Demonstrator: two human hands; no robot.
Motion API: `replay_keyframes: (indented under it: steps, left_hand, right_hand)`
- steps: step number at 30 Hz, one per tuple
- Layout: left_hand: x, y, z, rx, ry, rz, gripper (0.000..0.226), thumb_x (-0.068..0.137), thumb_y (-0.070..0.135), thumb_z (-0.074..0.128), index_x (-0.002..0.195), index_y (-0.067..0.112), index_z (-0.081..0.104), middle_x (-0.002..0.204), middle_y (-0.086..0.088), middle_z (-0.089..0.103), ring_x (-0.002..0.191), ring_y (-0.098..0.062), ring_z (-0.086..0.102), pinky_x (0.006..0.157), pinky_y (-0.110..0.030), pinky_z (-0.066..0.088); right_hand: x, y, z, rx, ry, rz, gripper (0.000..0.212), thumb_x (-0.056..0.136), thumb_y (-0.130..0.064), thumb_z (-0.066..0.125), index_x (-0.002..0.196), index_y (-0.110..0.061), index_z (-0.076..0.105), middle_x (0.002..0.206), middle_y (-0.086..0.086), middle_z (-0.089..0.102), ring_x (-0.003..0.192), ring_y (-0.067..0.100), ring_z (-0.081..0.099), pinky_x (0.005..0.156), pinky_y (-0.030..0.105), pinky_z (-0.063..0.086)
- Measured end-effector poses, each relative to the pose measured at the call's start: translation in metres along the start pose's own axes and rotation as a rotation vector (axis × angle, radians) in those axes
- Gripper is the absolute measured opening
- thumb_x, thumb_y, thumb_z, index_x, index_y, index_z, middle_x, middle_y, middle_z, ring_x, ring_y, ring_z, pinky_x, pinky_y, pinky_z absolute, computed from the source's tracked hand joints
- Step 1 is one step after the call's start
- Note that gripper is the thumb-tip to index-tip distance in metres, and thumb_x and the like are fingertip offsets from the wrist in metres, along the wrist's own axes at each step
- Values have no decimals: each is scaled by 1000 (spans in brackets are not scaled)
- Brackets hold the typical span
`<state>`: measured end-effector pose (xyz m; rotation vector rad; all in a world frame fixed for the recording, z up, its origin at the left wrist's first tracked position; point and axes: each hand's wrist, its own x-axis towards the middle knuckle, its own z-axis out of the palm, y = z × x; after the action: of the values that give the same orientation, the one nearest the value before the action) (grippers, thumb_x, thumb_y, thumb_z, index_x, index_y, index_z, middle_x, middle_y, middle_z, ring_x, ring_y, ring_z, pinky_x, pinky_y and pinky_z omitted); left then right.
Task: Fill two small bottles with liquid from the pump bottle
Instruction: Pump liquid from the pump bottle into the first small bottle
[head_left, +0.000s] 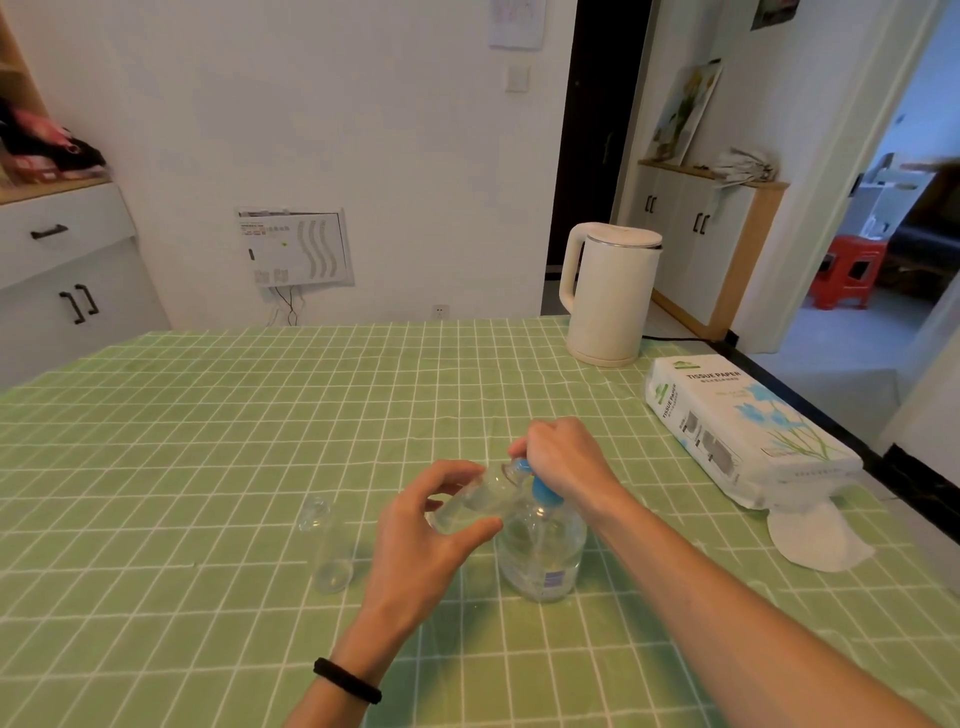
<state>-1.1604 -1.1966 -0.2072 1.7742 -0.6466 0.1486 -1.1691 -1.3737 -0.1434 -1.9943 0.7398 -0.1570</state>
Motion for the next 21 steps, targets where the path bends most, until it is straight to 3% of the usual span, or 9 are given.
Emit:
replay_keyframes:
  steps: [4,7,13,16,21]
  left_hand:
    - [-1,0,0,-8,3,1,45,73,15,94,110,31,75,108,25,75,105,0,69,86,-7,47]
    - [0,2,0,-32,0,1,46,73,17,95,110,33,74,107,25,75,105,-2,70,85,-8,47]
    - [2,5,0,-45,8,33,42,70,35,87,110,40,72,109,26,76,106,-2,71,86,-8,48]
    - [2,2,0,-38,11,39,43,71,31,89,111,38,74,109,25,76,106,-3,71,86,-8,47]
    - [0,-5,-1,-15,7,19,47,75,16,94,114,35,75,109,25,77,107,-2,71,89,-10,49]
  right_hand:
    - [-2,-1,0,3,-13,16,39,102,-21,43,103,-12,81,112,4,78,109,28,70,106,47,53]
    - [-2,-5,-5,18,-46,28,43,106,-30,40,108,-12,78,109,0,76,104,23,71,97,41,53]
    - [0,-8,-7,2,-41,5,45,107,-33,38,110,-11,77,106,0,75,104,23,71,95,41,53]
    - [0,-6,-4,-7,-11,-10,42,104,-27,41,105,-11,80,100,-1,76,100,24,71,95,43,54]
    - [-1,1,3,-6,11,7,40,100,-20,43,100,-10,82,107,5,77,105,29,70,102,46,55]
